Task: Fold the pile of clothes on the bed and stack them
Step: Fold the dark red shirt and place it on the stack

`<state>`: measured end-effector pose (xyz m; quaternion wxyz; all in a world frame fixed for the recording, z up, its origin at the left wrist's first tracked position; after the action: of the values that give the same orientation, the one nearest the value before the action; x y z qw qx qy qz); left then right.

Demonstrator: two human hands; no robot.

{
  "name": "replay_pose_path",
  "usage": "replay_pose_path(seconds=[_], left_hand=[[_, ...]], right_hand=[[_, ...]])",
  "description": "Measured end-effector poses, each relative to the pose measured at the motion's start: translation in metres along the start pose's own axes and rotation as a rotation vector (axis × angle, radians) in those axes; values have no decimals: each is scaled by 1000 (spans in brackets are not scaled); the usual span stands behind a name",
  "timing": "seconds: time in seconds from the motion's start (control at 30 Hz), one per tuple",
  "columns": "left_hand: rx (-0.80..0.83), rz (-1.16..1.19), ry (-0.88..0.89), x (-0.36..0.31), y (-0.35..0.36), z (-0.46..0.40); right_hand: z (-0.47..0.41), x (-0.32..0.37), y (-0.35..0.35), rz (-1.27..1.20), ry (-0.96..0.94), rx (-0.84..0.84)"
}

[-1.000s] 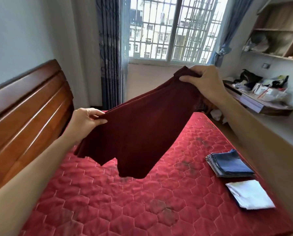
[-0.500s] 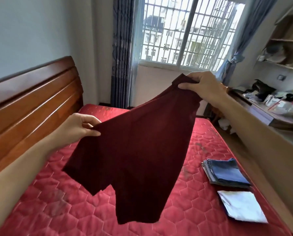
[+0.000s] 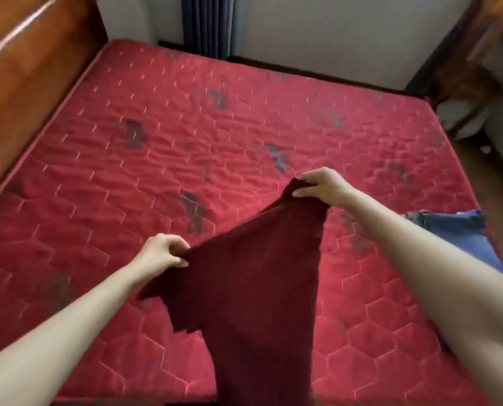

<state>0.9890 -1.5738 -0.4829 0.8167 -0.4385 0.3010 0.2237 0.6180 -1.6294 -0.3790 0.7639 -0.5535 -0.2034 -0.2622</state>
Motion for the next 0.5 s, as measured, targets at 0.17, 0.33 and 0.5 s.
replay_pose_path(seconds=[0.17,0.33,0.5], left_hand=[[20,-46,-119,58,25,-119],[110,-25,-110,71,-11,-212],[-45,-63,-37,63,-61,-314]], right_hand=[[-125,-74,72,-10,5,57],[-233,-83,68,10,-8,91],[-358,-64,47,79,-21,-74]])
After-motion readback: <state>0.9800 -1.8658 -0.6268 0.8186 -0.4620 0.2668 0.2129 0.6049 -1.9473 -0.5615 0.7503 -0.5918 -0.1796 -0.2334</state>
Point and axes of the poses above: each hand's wrist, its own z-axis away from the middle knuckle, its own y-axis out of the palm, x = y × z, the point moved 1 cm from there along -z, towards the middle knuckle, and after that the axes turned 6 degrees about -z, right-handed, at the moved point
